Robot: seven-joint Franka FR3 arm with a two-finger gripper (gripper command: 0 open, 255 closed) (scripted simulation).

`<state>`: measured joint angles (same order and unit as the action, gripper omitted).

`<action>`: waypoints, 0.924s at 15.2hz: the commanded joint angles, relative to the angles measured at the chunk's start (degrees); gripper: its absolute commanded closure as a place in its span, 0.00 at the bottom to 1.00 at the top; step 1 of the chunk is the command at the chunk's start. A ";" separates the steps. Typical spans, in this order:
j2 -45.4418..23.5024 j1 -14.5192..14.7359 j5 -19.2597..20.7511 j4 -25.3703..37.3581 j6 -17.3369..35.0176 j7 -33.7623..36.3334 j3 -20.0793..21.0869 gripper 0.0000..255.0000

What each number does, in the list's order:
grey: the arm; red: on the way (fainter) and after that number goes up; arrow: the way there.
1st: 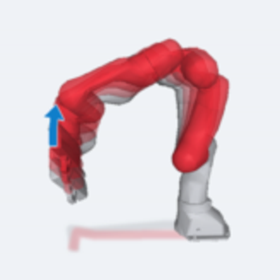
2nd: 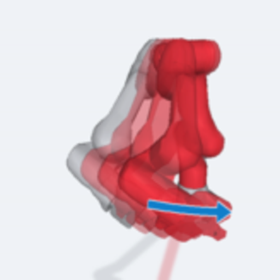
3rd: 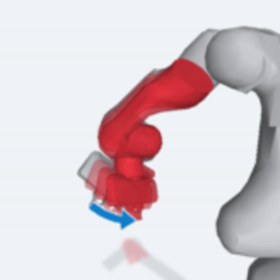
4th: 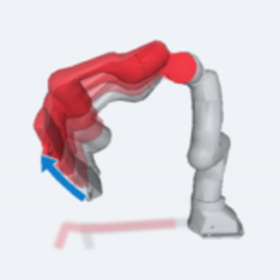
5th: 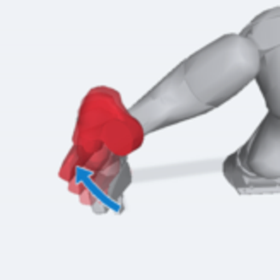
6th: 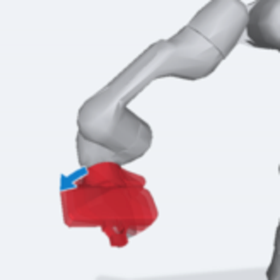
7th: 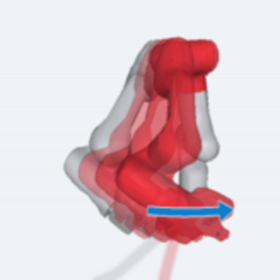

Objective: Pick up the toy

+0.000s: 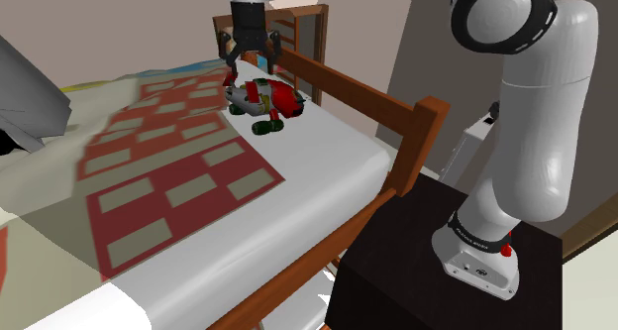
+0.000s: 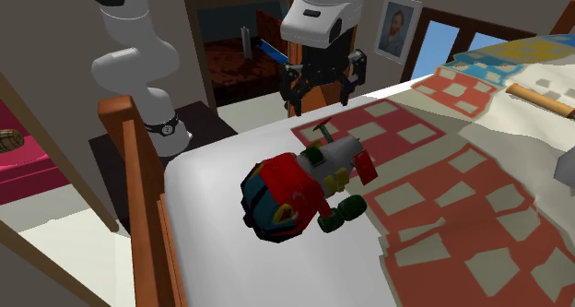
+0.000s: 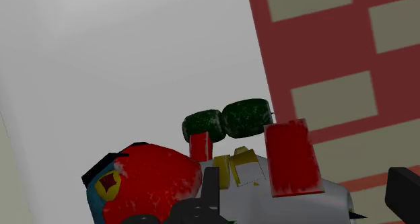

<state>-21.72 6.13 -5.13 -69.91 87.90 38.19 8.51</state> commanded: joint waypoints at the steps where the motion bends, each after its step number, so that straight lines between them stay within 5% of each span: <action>1: -2.29 0.19 -0.29 2.26 -0.31 0.92 0.00 0.00; 9: -1.10 -0.01 -0.47 -4.63 5.35 0.17 -0.07 0.00; 10: -1.00 -0.04 -0.49 -4.82 5.44 0.13 -0.08 1.00; 14: -1.10 -0.05 -0.47 -4.63 5.34 0.12 -0.09 1.00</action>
<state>-22.81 6.13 -5.65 -74.53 93.23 38.31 8.48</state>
